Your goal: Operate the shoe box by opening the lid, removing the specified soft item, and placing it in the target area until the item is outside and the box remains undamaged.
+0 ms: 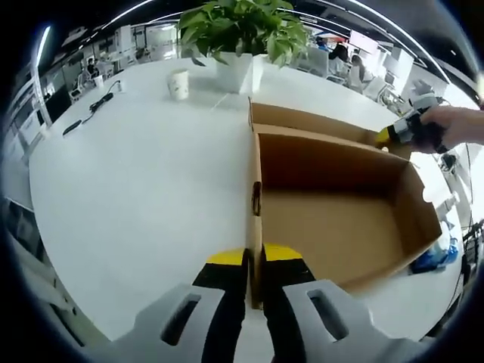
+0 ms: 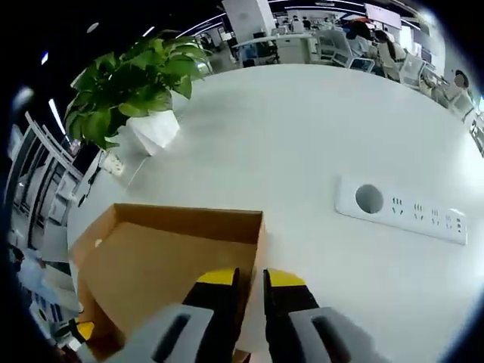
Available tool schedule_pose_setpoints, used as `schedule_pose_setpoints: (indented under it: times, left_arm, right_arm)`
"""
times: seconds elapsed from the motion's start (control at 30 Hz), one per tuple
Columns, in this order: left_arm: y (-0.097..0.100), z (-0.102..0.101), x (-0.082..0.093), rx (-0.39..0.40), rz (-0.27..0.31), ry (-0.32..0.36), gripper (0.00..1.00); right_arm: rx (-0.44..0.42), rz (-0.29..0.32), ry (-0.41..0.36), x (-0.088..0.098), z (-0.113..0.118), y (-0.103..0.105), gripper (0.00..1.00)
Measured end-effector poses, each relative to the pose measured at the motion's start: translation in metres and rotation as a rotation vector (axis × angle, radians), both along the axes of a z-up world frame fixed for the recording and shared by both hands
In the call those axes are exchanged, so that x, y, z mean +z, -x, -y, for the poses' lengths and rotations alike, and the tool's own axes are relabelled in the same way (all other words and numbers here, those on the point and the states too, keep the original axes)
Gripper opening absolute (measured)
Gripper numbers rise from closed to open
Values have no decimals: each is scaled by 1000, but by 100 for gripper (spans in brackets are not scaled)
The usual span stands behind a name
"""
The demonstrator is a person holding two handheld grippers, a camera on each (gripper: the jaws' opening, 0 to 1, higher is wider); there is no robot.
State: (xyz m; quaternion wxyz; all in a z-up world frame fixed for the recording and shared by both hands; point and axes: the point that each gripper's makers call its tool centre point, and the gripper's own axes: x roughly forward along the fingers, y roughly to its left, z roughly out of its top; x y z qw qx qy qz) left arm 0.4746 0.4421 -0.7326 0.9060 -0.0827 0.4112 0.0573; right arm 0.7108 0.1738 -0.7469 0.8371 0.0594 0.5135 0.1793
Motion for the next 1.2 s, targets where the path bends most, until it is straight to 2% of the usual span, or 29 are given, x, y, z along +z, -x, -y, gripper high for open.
schedule_pose_setpoints:
  times: [0.03,0.13,0.4,0.63,1.2]
  left_arm:
    - [0,0,0,-2,0,-1,5]
    - [-1,-1,-1,-8,0,-8,5]
    - [-1,1,-2,-14,1,-17,5]
    - [2,3,0,-16,0,-16,5]
    - [6,9,4,-14,-7,-20,4]
  right_arm:
    - [-4,1,-1,0,0,-1,2]
    - [-16,6,18,3,0,-3,0]
    - [25,56,50,16,1,-6,0]
    - [26,74,50,25,4,-5,0]
    - [60,178,47,58,4,-6,0]
